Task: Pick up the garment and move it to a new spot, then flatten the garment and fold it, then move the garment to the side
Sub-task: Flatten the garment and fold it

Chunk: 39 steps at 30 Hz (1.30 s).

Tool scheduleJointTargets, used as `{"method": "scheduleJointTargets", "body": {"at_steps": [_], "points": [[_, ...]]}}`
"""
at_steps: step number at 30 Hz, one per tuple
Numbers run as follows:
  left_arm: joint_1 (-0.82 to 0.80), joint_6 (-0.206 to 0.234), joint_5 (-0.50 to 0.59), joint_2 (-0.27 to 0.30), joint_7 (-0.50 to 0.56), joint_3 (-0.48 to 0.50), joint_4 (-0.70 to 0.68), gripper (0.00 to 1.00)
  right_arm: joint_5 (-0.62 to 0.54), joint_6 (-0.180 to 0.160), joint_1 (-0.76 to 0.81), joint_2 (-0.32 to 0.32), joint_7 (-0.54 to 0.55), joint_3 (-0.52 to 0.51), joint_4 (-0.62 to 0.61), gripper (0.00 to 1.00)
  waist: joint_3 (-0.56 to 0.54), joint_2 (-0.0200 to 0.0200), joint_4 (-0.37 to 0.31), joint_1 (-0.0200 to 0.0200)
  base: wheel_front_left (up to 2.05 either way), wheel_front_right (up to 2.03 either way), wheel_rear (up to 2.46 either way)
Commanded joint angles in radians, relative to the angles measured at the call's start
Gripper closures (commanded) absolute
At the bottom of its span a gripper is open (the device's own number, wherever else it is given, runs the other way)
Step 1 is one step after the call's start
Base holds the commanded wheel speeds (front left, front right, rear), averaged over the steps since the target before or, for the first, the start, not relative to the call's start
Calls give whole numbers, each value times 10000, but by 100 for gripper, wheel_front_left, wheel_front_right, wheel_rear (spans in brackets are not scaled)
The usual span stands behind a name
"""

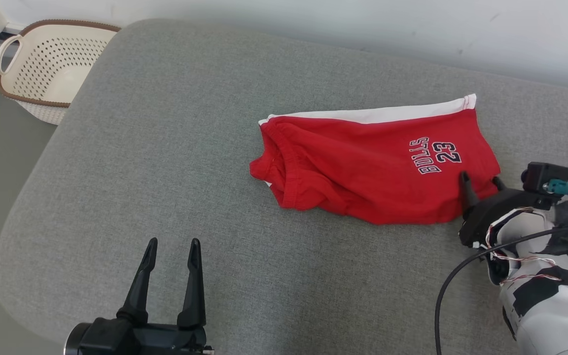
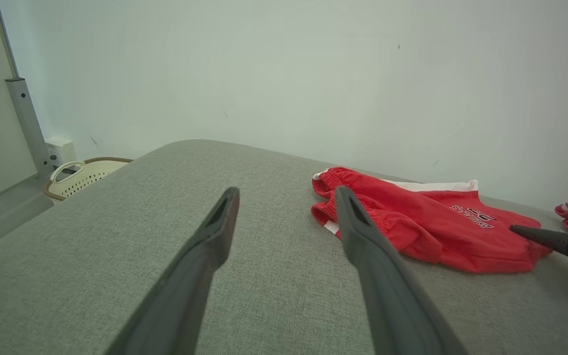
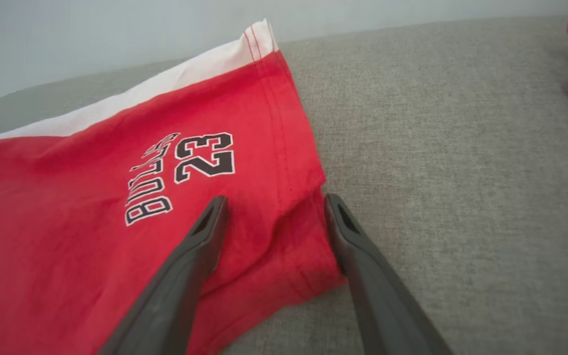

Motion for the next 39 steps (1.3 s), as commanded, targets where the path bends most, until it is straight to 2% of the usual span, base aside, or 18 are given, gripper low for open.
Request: {"method": "scheduleJointTargets", "body": {"at_steps": [1,7,8,9,10,11,17,24,32,39], "points": [[-95,26,-70,1,-41,35,36,0,-127,-2,-141,29,-23,82,226,0,-4,-1,-5,-2,0,0,0],[-158,-6,-87,1,-41,30,127,0,-289,-2,-352,224,-182,238,893,0,-33,-1,-106,-2,0,0,0],[-171,-5,-98,1,-41,15,143,0,-299,-2,-377,237,-168,250,1011,26,-31,-1,-108,-2,0,0,0],[-176,-8,-104,1,-41,-2,158,0,-310,-2,-389,259,-180,264,1114,60,-27,-1,-108,-2,0,0,0],[-183,-5,-120,1,-41,-15,177,0,-312,-2,-421,278,-216,280,1195,84,-27,-1,-105,-2,0,0,0],[-173,2,-136,1,-41,-16,187,0,-307,-1,-467,291,-258,298,1260,100,-29,-1,-100,-2,0,0,0],[34,-44,-97,0,-41,137,293,0,-97,-2,-440,443,-674,382,1457,100,-207,-1,-162,-2,0,0,0],[393,-158,8,3,-41,357,548,0,569,-2,292,779,-1088,651,1213,100,-886,-1,-439,-2,0,0,0],[732,-373,142,3,-41,378,704,0,1342,-2,1667,930,-1228,1534,194,100,-1558,-1,-787,-2,0,0,0],[997,-488,228,4,-41,400,857,0,2007,-2,3207,642,-1079,2388,-1211,100,-2052,-1,-1173,-2,0,0,0]]}}
